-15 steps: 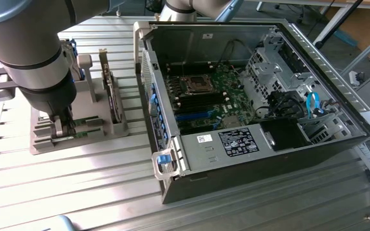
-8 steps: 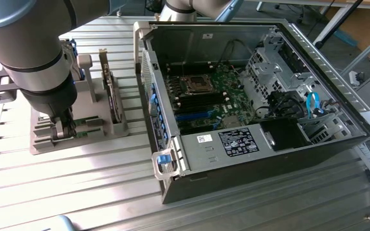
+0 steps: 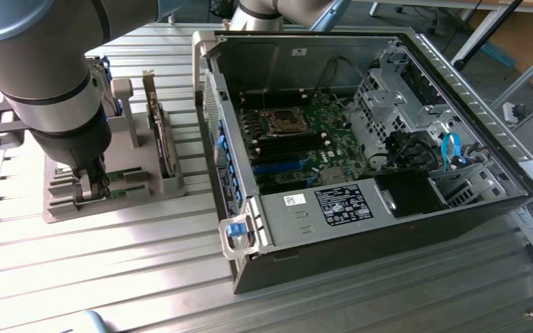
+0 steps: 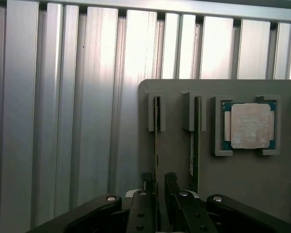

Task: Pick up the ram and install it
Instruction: 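Pick up the ram and move it above insertion slot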

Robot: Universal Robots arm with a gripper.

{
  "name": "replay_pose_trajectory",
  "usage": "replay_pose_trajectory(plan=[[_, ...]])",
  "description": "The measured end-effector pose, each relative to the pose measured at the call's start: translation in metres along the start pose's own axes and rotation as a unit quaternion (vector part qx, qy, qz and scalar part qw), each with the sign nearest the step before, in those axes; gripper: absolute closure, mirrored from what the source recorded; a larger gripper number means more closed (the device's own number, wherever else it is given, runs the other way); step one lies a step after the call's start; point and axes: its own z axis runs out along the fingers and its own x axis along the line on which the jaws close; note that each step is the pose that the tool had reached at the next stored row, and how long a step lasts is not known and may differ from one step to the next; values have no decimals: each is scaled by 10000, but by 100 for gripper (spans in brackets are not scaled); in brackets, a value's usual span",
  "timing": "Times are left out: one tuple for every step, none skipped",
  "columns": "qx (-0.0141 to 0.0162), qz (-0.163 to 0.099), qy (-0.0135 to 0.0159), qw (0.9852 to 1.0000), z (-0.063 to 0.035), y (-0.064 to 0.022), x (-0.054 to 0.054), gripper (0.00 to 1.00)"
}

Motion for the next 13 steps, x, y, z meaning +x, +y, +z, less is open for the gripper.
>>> replay_pose_trajectory(plan=[[0, 0, 0, 10000, 0, 0, 1, 76], [0, 0, 0, 10000, 0, 0, 1, 76], [-1, 0, 0, 10000, -1, 0, 1, 76], [-1, 0, 0, 10000, -1, 0, 1, 76], [0, 0, 0, 10000, 1, 1, 1, 76], [0, 0, 0, 10000, 5, 1, 1, 76], [0, 0, 0, 10000, 11, 1, 1, 76], [0, 0, 0, 10000, 15, 0, 1, 76], [0, 0, 0, 10000, 20, 0, 2, 76], [0, 0, 0, 10000, 26, 0, 2, 76], [0, 0, 0, 10000, 31, 0, 2, 76], [-1, 0, 0, 10000, 37, 0, 2, 76], [-1, 0, 0, 10000, 41, 0, 2, 76]])
